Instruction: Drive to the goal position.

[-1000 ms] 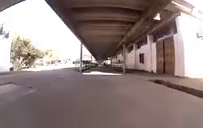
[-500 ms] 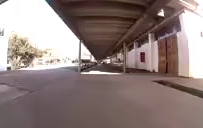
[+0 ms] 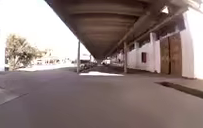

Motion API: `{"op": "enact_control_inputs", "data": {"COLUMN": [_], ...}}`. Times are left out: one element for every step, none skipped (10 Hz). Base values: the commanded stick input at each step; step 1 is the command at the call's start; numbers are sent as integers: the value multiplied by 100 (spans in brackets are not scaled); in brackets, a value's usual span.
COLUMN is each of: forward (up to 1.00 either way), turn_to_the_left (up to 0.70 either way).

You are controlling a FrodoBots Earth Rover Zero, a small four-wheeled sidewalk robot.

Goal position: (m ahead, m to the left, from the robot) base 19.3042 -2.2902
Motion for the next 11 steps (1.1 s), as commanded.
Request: {"op": "enact_control_inputs", "data": {"forward": [70,70,70,70,70,70,70,70,70,70,70], "turn_to_the_left": [0,0,0,0,0,0,0,0,0,0,0]}}
